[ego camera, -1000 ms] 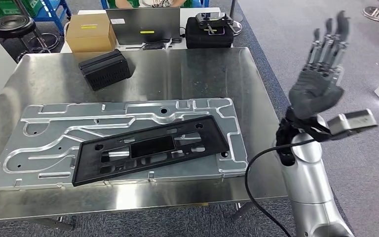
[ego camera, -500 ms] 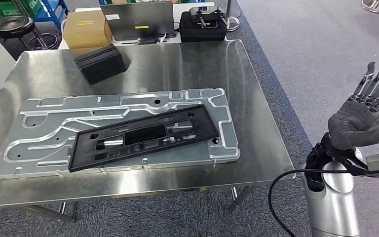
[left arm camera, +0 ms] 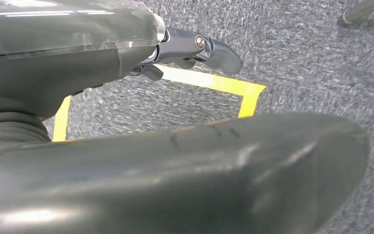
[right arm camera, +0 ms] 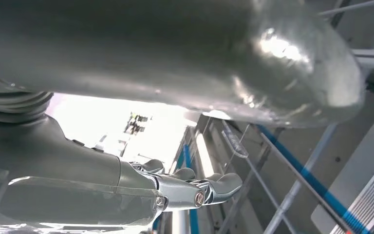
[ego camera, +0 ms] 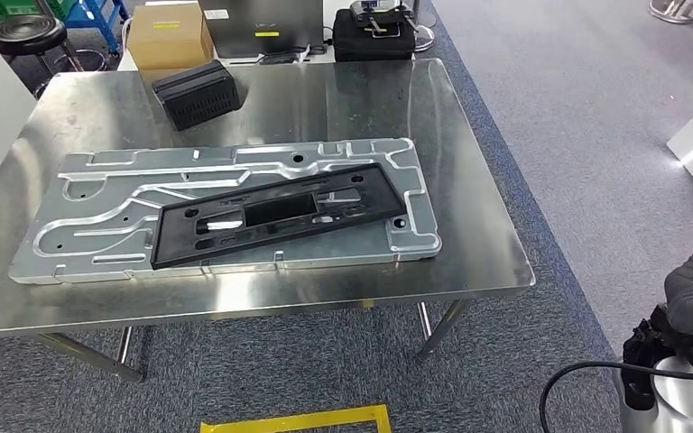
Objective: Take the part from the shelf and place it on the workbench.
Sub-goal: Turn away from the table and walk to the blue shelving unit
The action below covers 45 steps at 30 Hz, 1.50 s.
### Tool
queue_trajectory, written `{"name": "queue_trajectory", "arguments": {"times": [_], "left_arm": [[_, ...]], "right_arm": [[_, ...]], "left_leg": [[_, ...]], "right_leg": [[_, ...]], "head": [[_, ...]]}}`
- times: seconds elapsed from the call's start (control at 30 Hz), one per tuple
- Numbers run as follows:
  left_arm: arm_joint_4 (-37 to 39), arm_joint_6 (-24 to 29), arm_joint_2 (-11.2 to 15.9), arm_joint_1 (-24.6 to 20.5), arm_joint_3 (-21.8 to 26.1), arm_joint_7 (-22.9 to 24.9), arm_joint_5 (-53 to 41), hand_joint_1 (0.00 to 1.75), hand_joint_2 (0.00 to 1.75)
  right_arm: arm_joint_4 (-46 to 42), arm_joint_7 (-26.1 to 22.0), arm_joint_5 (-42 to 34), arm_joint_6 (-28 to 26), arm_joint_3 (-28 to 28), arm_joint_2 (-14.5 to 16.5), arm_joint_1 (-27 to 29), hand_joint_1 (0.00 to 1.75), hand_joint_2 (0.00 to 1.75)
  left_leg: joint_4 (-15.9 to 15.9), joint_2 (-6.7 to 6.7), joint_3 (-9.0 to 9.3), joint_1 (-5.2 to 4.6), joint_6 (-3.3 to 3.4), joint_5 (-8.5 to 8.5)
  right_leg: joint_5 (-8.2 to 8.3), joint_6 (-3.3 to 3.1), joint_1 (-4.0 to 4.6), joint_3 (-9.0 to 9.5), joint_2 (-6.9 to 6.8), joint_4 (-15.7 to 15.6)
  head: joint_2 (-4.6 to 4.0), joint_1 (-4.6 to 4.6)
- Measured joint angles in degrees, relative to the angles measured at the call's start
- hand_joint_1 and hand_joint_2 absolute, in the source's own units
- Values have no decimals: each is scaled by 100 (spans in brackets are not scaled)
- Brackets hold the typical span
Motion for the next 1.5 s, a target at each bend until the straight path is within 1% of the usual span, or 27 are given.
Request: {"name": "queue_trajectory", "arguments": {"times": [0.07,0.13,0.17,0.23,0.3,0.33,0.4,0.47,0.53,0.6,0.67,0.7,0.8,0.83,0.9,0.93,0.97,1.03,1.1,1.17,1.2,1.3,1.33,1.37,1.4,1.47,1.5], "left_arm": [[0,1,0,-5,-3,16,-4,0,0],[0,14,0,13,-3,40,2,0,0],[0,21,-3,32,-3,56,5,0,0],[0,29,-12,60,-2,87,9,0,0],[0,33,-19,68,-2,108,10,0,0],[0,35,-20,70,-2,113,10,0,0],[0,37,-20,72,-2,117,9,0,0],[0,37,-21,65,-2,120,8,0,0],[0,37,-21,39,-2,120,7,0,0],[0,37,-23,18,-2,121,5,0,0],[0,37,-35,26,-2,125,4,0,0],[0,37,-41,30,-2,127,3,0,0],[0,37,-53,29,-1,134,-3,0,0],[0,37,-58,31,0,138,-5,0,0],[0,37,-79,37,0,149,-4,0,0],[0,39,-94,39,1,155,-2,0,0],[0,45,-110,38,1,161,1,0,0],[0,65,-143,38,3,172,1,0,0],[0,88,-170,34,9,178,1,0,0],[0,112,-185,45,29,183,4,0,0],[0,119,-190,60,43,188,5,0,0],[2,122,-202,93,87,198,4,0,0],[2,122,-202,95,103,197,2,0,0],[2,123,-202,96,117,196,-4,0,0],[2,124,-201,98,127,196,-11,0,0],[2,126,-200,95,134,196,-31,0,0],[1,127,-197,85,134,196,-37,0,0]], "right_arm": [[-19,21,-2,54,-159,-23,271,0,0],[15,124,-44,147,-339,-33,591,0,0],[54,202,-66,201,-426,-33,727,0,0],[174,383,-50,356,-607,5,984,0,0],[363,528,141,659,-876,133,1198,0,0],[489,554,306,883,-1066,245,1269,0,0],[727,532,597,1304,-1489,487,1350,0,0],[871,515,757,1546,-1844,664,1379,0,0],[937,532,869,1687,-2117,798,1366,0,0],[981,554,948,1783,-2334,912,1344,0,0],[1016,598,999,1823,-2481,980,1333,0,0],[1037,652,1043,1837,-2542,1005,1331,0,0],[1218,830,1383,1960,-2798,1124,1292,0,0],[1371,829,1632,2058,-2960,1193,1258,0,0],[1828,724,2337,2236,-3409,1336,1149,0,0],[2116,649,2751,2261,-3673,1390,1073,0,0],[2454,581,3166,2183,-3948,1425,985,0,0],[3250,501,3947,1770,-4501,1439,775,0,0],[4081,526,4589,1172,-4996,1409,604,0,0],[4904,849,5234,529,-5412,1353,500,0,0],[5323,1129,5569,229,-5585,1315,453,0,0],[6469,2122,6368,-258,-5913,1229,366,0,0],[6808,2461,6570,-280,-5978,1215,353,0,0],[7139,2805,6758,-235,-6026,1204,339,0,0],[7432,3112,6913,-149,-6056,1197,324,0,0],[7951,3559,7125,41,-6089,1188,292,0,0],[8154,3668,7171,95,-6099,1186,275,0,0]], "left_leg": [[0,-9,-23,1,-62,80],[-6,-26,-38,16,-134,136],[52,-33,-74,20,-168,50],[482,-36,-217,31,-221,-449],[1209,-34,-377,43,-261,-1026],[1498,-34,-388,45,-275,-1127],[1588,-34,-160,45,-279,-940],[969,-37,422,39,-241,-696],[136,-40,1013,17,-174,-803],[-231,-37,1203,-12,-96,-905],[-259,-6,1119,-1,-3,-774],[-277,15,1056,7,43,-689],[-280,54,784,8,99,-449],[-267,57,681,7,94,-373],[-218,59,463,8,70,-236],[-185,58,356,10,52,-176],[-145,56,265,11,30,-125],[-68,50,144,5,-31,-43],[-39,49,101,8,-105,38],[-6,43,46,28,-181,41],[98,37,-10,38,-208,-100],[988,30,-264,56,-241,-959],[1333,30,-318,55,-244,-1143],[1575,30,-309,53,-241,-1180],[1637,29,-206,50,-228,-1074],[1178,27,300,25,-167,-741],[714,27,660,2,-121,-709]], "right_leg": [[-82,-81,43,290,1,-452],[-7,-167,52,256,-10,-512],[52,-216,45,214,-20,-528],[195,-292,19,84,-38,-562],[328,-320,33,-91,-44,-556],[397,-319,40,-192,-46,-545],[528,-302,46,-404,-47,-503],[641,-272,48,-604,-44,-429],[744,-225,60,-721,-38,-365],[867,-158,55,-745,-39,-371],[891,-89,28,-774,-28,-373],[738,-62,17,-821,-16,-274],[-162,16,-21,-1034,-1,640],[-306,42,-34,-1065,-2,989],[-167,78,-63,-917,-2,1254],[-5,83,-76,-698,-4,1089],[78,78,-86,-373,-5,732],[-47,34,-65,296,-7,-156],[-204,-38,-18,565,-7,-598],[-124,-138,-11,484,-23,-613],[-60,-194,-13,419,-31,-614],[154,-292,15,153,-40,-610],[222,-299,32,54,-41,-598],[290,-303,48,-56,-42,-577],[355,-303,61,-169,-43,-547],[471,-293,78,-381,-41,-472],[520,-280,88,-457,-39,-433]], "head": [[0,-2],[0,-2],[0,-2],[0,-2],[0,-2],[0,-2],[0,-2],[0,-3],[0,-3],[0,-3],[0,-3],[0,-3],[0,-3],[0,-3],[0,-4],[0,-4],[0,-4],[0,-4],[0,-3],[0,-3],[0,-3],[0,-4],[0,-4],[0,-4],[0,-4],[0,-4],[0,-4]]}}
